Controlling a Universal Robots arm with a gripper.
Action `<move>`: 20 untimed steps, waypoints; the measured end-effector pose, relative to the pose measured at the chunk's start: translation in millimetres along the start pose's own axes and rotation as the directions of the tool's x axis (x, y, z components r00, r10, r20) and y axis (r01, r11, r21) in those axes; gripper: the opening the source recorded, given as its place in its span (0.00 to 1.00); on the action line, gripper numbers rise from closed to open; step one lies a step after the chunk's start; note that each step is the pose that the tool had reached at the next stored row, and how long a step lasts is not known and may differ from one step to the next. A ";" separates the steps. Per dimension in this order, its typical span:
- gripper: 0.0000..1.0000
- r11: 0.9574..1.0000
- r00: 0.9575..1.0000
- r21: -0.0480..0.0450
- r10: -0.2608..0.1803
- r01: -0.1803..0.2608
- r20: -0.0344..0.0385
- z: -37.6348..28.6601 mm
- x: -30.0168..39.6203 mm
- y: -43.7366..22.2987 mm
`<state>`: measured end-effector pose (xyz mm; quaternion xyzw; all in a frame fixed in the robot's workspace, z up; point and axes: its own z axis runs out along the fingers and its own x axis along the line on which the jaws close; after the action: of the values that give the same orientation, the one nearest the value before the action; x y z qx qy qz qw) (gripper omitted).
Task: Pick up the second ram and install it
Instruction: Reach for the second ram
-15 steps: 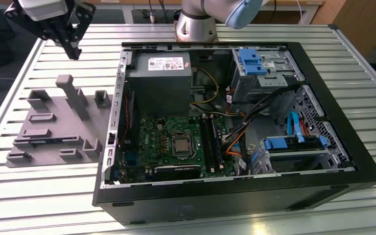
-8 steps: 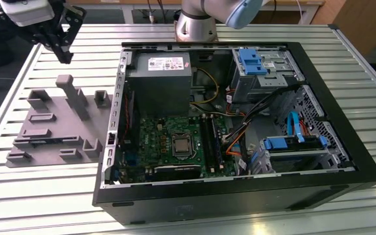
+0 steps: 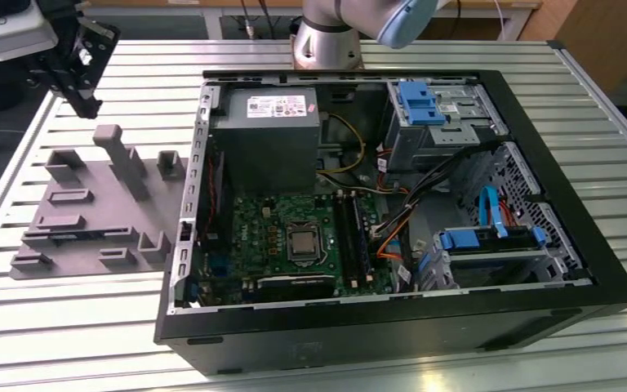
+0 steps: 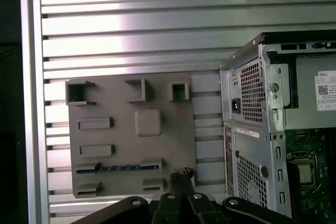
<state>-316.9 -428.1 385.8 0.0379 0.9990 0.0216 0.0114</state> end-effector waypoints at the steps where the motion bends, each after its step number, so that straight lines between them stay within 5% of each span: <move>1: 0.13 1.000 1.000 0.003 0.000 0.000 -0.002 0.0 0.6 -1.4; 5: 0.13 0.999 1.000 0.043 0.000 0.001 -0.007 -0.1 1.7 -4.0; 7: 0.13 0.999 1.000 0.055 -0.001 0.001 -0.010 0.2 2.3 -5.1; 20: 0.13 0.999 1.000 0.050 -0.014 0.014 -0.013 2.2 31.5 -19.5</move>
<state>-349.7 -445.0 382.1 0.0311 0.9995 -0.0031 0.0043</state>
